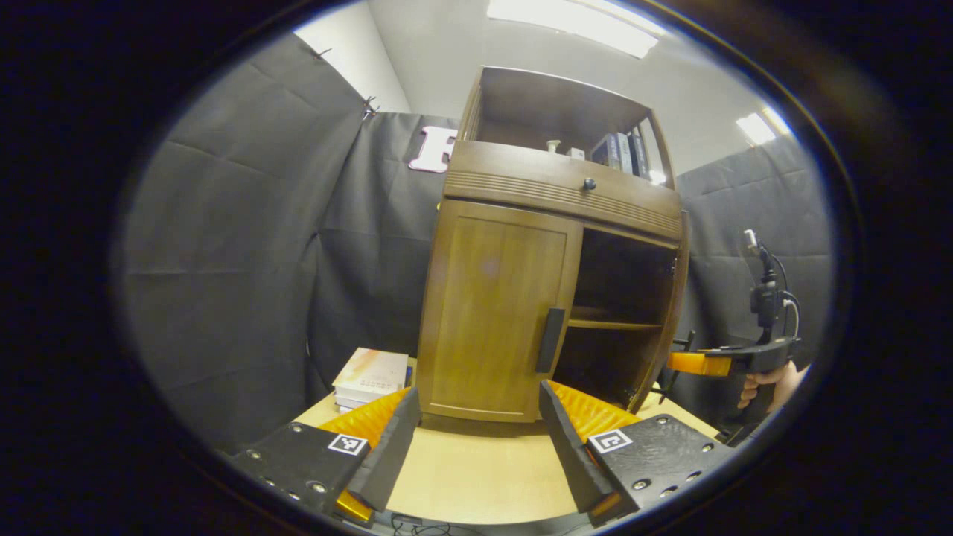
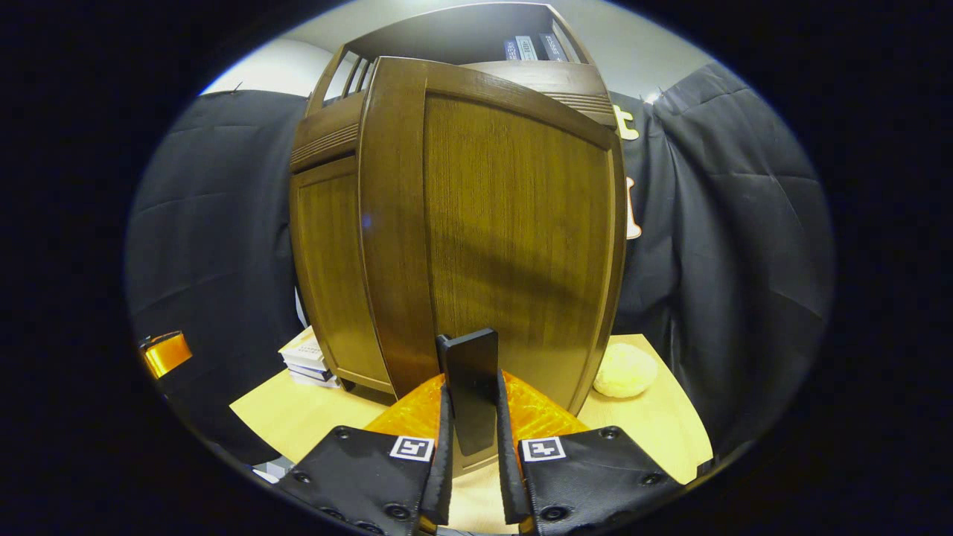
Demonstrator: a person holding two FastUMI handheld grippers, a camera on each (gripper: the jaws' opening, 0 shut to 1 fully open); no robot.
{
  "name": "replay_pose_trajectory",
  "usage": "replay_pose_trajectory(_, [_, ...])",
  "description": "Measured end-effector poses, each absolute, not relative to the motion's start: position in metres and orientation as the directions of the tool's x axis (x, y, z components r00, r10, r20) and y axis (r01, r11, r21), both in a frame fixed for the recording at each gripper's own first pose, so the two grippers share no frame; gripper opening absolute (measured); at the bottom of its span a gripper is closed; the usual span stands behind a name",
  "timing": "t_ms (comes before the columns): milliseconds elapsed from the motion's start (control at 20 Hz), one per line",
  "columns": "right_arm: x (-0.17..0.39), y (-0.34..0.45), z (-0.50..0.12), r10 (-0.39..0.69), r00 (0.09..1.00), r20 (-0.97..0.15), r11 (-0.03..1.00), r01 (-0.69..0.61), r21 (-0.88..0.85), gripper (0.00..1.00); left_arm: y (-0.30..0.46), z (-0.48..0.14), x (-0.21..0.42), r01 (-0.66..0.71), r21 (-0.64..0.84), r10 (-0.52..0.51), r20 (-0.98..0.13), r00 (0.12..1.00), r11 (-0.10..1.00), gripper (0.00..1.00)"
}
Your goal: Open the right door of the double-door shoe cabinet with the right hand, and open the left door with the left hand.
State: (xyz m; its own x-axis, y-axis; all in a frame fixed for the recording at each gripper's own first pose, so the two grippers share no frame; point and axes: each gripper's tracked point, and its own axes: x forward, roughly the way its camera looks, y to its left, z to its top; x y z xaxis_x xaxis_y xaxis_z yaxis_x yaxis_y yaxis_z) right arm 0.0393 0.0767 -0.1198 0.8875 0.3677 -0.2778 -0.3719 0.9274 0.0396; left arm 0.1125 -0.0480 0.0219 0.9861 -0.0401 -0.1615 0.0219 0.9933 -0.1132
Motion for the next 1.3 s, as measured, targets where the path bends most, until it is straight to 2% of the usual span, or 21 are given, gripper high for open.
replay_pose_trajectory(250, [0.030, 0.051, -0.122, 0.404, 0.868, -0.288, 0.914, -0.399, 0.077, 0.28, -0.087, 0.034, 0.106, 0.006, -0.113, -0.025, -0.164, 0.986, 0.994, 0.93])
replay_pose_trajectory(500, [0.020, 0.029, -0.128, 0.454, 0.841, -0.295, 0.891, -0.424, 0.162, 0.28, -0.117, 0.040, 0.110, 0.006, -0.051, -0.015, -0.173, 0.985, 0.999, 0.93])
replay_pose_trajectory(700, [0.018, 0.012, -0.127, 0.485, 0.827, -0.283, 0.874, -0.469, 0.127, 0.27, -0.142, 0.040, 0.108, -0.034, -0.023, 0.029, -0.183, 0.983, 0.999, 0.93])
replay_pose_trajectory(950, [0.017, -0.011, -0.126, 0.540, 0.796, -0.273, 0.841, -0.519, 0.152, 0.29, -0.176, 0.039, 0.094, -0.083, -0.056, 0.070, -0.197, 0.978, 0.995, 0.94])
replay_pose_trajectory(1300, [0.021, -0.049, -0.125, 0.612, 0.755, -0.236, 0.789, -0.601, 0.126, 0.28, -0.216, 0.045, 0.072, -0.198, -0.002, 0.195, -0.176, 0.965, 0.980, 0.93])
